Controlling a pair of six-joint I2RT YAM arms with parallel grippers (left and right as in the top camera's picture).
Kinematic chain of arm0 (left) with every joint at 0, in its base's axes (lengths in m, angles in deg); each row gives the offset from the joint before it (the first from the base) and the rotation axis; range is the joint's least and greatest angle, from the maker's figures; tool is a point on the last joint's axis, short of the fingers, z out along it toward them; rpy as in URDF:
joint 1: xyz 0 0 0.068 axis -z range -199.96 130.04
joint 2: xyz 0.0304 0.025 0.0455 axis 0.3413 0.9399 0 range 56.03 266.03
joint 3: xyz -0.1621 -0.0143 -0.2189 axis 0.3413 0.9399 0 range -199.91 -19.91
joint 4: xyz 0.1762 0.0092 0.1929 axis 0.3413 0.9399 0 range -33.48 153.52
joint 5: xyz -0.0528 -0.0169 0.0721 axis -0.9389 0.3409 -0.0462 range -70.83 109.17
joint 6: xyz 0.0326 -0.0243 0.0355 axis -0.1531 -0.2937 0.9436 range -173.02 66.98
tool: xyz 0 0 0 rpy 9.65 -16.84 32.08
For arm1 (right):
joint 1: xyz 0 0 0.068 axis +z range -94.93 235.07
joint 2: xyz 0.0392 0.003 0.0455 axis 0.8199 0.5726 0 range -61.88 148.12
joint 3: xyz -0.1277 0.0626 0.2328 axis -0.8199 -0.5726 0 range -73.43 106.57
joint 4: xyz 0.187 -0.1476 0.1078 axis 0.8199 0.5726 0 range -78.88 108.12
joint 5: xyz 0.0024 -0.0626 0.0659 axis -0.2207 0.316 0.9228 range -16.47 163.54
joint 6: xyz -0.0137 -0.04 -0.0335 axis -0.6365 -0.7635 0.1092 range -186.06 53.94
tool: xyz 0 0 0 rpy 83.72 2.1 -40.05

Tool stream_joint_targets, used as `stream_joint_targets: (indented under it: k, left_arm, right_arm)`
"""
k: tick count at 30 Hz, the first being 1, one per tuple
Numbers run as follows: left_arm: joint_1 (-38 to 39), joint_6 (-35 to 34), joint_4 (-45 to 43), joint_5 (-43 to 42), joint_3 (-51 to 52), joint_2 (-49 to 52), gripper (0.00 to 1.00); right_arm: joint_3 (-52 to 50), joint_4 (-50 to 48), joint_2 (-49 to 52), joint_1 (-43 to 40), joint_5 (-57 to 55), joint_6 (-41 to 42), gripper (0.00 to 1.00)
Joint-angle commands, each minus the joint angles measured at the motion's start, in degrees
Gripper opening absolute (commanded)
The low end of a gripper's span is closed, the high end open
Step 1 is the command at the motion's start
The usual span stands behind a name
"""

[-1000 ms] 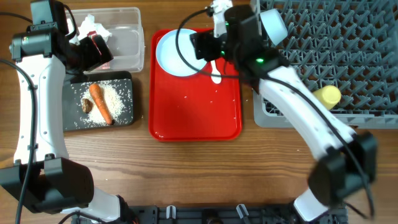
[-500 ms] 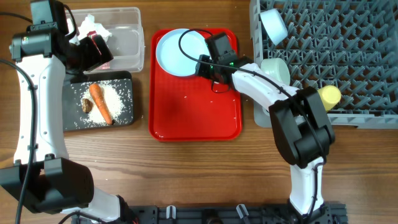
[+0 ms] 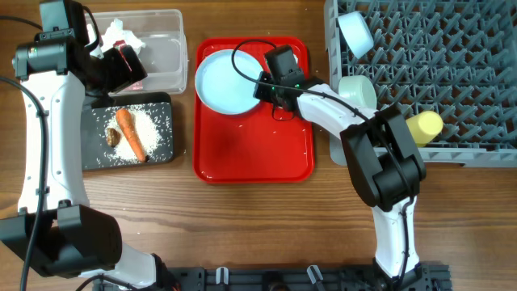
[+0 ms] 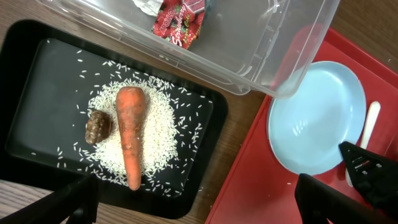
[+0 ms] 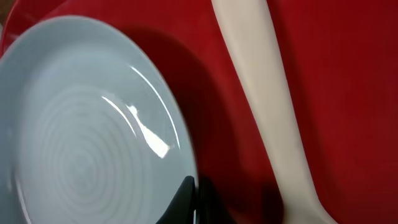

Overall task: Sort waste into correct bins and load items into the dishwasher rack
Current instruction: 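Reach right gripper to the light-blue plate and lift it, then stand the light-blue plate upright in the grey rack with right gripper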

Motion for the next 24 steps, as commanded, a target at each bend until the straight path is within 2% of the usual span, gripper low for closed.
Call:
stream_joint_targets:
  k: [1, 8, 13, 16, 19, 24]
  left_arm:
    - [0.0, -0.5, 0.02, -0.09, 0.13, -0.46, 1.0]
    - [0.0, -0.5, 0.02, -0.09, 0.13, -0.46, 1.0]
    - [0.0, -0.5, 0.02, -0.09, 0.13, -0.46, 1.0]
    - [0.0, -0.5, 0.02, -0.09, 0.13, -0.46, 1.0]
    - [0.0, -0.5, 0.02, -0.09, 0.13, -0.46, 1.0]
    - [0.0, -0.5, 0.02, -0.09, 0.13, -0.46, 1.0]
  right_arm:
    - [0.0, 0.07, 1.75, -0.11, -1.66, -1.95, 0.04]
    - [0.68, 0.87, -2.43, -0.31, -3.17, -7.78, 0.04]
    - [0.68, 1.03, -15.8, -0.31, -16.61, -22.67, 0.04]
    - [0.68, 1.2, -22.53, -0.57, -26.93, -25.94, 0.04]
    - [0.68, 1.77, -31.28, -2.82, -36.72, -33.88, 0.04]
    - [0.66, 2.51, -39.39, -9.16, -56.61, -49.75, 0.04]
